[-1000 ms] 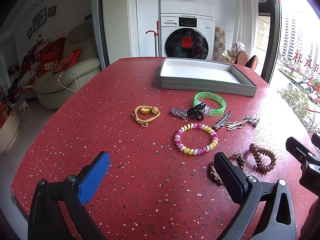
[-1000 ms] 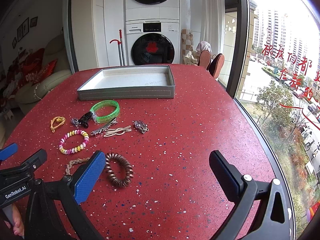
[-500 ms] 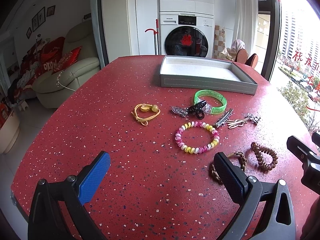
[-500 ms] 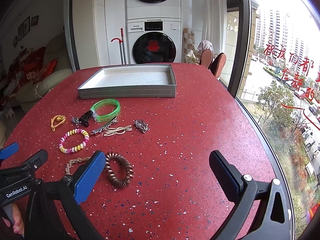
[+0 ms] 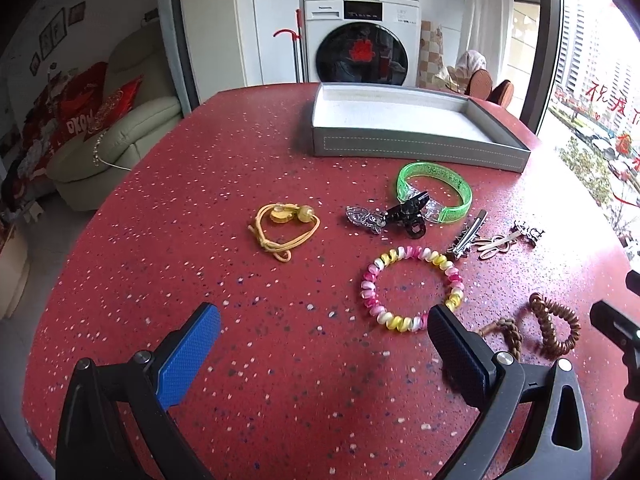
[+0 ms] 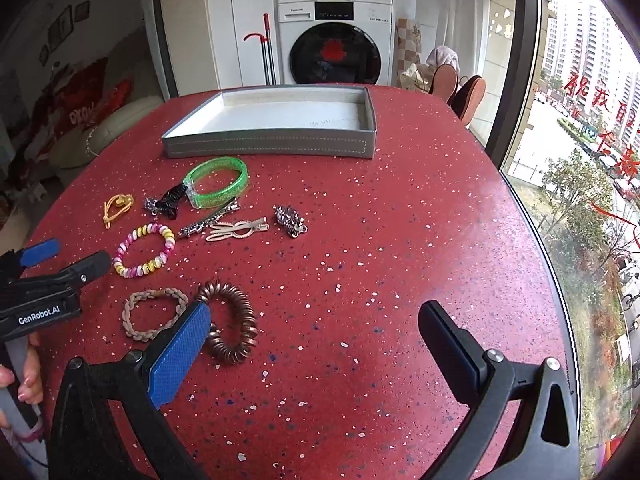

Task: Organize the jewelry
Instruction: 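Grasp the beaded bracelet with the left tool while the right tool grasps the brown coil hair tie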

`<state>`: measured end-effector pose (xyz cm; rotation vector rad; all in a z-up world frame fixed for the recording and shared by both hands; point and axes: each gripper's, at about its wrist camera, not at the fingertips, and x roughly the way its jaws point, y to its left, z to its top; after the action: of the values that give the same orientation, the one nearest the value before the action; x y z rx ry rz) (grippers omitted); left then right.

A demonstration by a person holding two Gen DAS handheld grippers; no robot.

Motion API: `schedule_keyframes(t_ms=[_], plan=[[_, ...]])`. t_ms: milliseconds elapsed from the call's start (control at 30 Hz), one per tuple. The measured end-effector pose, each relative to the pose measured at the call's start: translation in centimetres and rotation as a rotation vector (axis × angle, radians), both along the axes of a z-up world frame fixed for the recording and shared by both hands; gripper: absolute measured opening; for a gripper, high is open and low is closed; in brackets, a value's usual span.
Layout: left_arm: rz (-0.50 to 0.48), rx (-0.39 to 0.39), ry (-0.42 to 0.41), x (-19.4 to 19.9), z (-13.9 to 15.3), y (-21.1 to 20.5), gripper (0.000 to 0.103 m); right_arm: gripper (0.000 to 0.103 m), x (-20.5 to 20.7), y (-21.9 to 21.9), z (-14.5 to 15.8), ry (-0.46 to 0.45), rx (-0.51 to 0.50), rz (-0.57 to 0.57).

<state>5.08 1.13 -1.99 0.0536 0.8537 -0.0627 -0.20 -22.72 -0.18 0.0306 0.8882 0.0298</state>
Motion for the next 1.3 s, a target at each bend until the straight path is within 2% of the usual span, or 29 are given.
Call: schedule_keyframes(t_ms=[133, 333, 400, 467, 567, 600, 667, 767, 800, 833, 967, 1300], plan=[[-0.022, -0.004, 0.018, 1.2, -0.2, -0.5, 0.103, 0.094, 0.7, 0.4, -0.7, 0.041, 0.002, 0.041], [-0.067, 0.025, 0.052, 2.6, -0.9, -2.0, 0.103, 0.063, 1.6, 1.4, -2.1, 0.118, 0.012, 0.101], [-0.077, 0.03, 0.062, 2.9, -1.2, -2.3, 0.103, 0.059, 1.5, 1.7, -2.2, 0.117, -0.017, 0.116], [-0.087, 0.039, 0.069, 3.0, -1.5, -2.8, 0.096, 0.053, 1.5, 2.2, -2.2, 0.117, -0.04, 0.132], [-0.099, 0.035, 0.07, 3.1, -1.4, -3.2, 0.092, 0.044, 1.4, 2.5, -2.2, 0.118, -0.046, 0.154], [-0.107, 0.033, 0.066, 3.0, -1.4, -3.4, 0.087, 0.042, 1.3, 2.7, -2.2, 0.119, -0.045, 0.161], [-0.122, 0.027, 0.065, 3.0, -1.3, -3.6, 0.079, 0.03, 1.3, 3.0, -2.1, 0.121, -0.044, 0.178], [-0.164, 0.012, 0.063, 2.6, -1.1, -4.2, 0.047, 0.013, 1.3, 3.3, -2.0, 0.123, -0.027, 0.194], [-0.17, 0.014, 0.062, 2.5, -1.1, -4.2, 0.033, 0.013, 1.3, 3.3, -1.9, 0.124, -0.022, 0.191], [-0.181, 0.01, 0.066, 2.6, -1.1, -4.4, 0.029, 0.012, 1.4, 3.1, -1.9, 0.124, -0.01, 0.189], [-0.18, -0.041, 0.077, 2.5, -0.8, -3.9, 0.028, 0.012, 1.5, 1.9, -1.0, 0.109, 0.072, 0.179], [-0.18, -0.142, 0.049, 2.8, 1.9, -2.7, 0.027, 0.012, 3.9, -0.7, 0.9, 0.088, 0.18, 0.143]])
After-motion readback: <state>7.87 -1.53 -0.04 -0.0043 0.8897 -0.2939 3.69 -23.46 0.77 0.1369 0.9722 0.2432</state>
